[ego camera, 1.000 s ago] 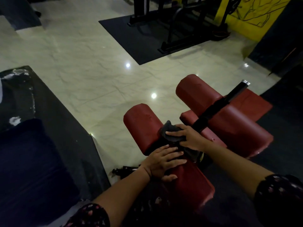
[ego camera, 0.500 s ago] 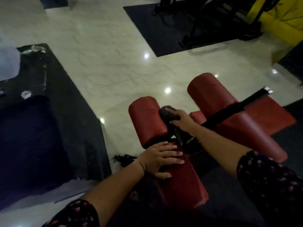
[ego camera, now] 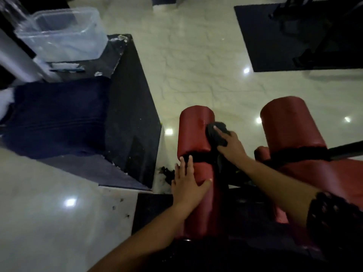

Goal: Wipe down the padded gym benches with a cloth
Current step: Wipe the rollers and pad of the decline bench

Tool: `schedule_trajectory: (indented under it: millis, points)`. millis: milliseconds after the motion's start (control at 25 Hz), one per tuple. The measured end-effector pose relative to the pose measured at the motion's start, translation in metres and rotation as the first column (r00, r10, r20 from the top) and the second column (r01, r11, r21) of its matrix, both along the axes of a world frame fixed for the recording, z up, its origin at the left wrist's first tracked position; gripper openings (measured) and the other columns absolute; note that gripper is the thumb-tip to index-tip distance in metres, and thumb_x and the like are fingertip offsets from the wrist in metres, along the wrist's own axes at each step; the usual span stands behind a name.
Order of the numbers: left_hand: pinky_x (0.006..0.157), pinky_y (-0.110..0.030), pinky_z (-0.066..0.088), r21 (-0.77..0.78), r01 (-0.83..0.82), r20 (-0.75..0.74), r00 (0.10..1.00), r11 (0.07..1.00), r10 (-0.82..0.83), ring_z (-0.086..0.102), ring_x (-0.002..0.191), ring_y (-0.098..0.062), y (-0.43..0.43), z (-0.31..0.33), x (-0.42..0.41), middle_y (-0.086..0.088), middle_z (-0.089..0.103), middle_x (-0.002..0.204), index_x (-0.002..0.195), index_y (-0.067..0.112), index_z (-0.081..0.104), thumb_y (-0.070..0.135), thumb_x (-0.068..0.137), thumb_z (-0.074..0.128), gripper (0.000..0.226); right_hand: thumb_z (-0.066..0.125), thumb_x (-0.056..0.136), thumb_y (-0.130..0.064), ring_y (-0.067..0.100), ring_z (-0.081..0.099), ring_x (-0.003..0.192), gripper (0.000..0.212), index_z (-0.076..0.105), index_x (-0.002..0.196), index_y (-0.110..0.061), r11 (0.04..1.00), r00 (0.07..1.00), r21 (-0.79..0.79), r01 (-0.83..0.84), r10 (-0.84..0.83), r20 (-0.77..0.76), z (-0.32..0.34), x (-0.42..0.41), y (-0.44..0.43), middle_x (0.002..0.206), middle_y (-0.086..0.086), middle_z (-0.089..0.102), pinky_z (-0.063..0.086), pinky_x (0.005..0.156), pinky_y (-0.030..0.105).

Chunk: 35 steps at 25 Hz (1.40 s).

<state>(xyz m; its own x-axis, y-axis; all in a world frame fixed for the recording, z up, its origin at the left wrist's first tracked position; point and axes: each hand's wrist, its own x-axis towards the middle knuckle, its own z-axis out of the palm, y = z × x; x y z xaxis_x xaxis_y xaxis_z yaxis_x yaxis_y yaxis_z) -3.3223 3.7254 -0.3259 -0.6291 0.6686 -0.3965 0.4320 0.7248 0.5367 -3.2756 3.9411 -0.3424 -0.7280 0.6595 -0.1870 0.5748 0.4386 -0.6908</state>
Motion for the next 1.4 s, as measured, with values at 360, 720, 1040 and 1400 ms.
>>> schedule_trajectory:
  millis: [360,720,1040,1400]
  points:
    - [0.121,-0.048,0.011,0.001,-0.072,-0.081,0.994,0.997,0.072,-0.006,0.151,-0.026,0.008,0.008,0.006,0.001,-0.012,0.165,0.155,0.037,-0.007,0.088,0.069,0.049,0.115,0.07,0.079,-0.022,0.046,0.051,0.102,0.079,0.033,0.144,-0.049,0.806,0.97,0.54,-0.242,0.221,0.104,-0.001,0.018,-0.017,0.146,0.015,0.042,0.054,0.074,0.05]
    - [0.121,-0.053,0.01,0.06,-0.085,-0.052,0.995,0.995,0.089,-0.008,0.151,-0.027,0.004,0.002,0.007,0.003,-0.008,0.165,0.155,0.04,-0.003,0.078,0.075,0.056,0.106,0.049,0.092,-0.022,0.046,0.045,0.118,0.068,0.024,0.147,-0.052,0.957,0.934,0.259,-0.131,0.031,0.357,0.029,-0.095,0.079,0.144,0.01,0.033,0.044,0.1,0.045]
    - [0.119,-0.052,0.015,0.025,-0.1,-0.119,0.988,0.995,0.103,-0.003,0.151,-0.028,0.008,0.004,0.009,0.0,-0.004,0.165,0.155,0.035,-0.004,0.078,0.076,0.054,0.108,0.06,0.083,-0.014,0.042,0.049,0.109,0.075,0.035,0.145,-0.046,0.805,0.914,0.444,-0.393,0.291,0.281,0.026,-0.035,0.023,0.148,0.011,0.038,0.049,0.09,0.048]
    - [0.12,-0.05,0.02,0.005,-0.137,-0.165,0.977,0.991,0.136,-0.004,0.152,-0.027,0.012,-0.002,0.009,-0.002,-0.004,0.165,0.154,0.032,-0.015,0.081,0.074,0.051,0.115,0.059,0.084,-0.035,0.038,0.051,0.104,0.057,0.043,0.136,-0.054,0.36,0.784,0.727,-0.585,0.48,0.393,0.04,0.0,-0.025,0.144,0.005,0.047,0.048,0.071,0.045]
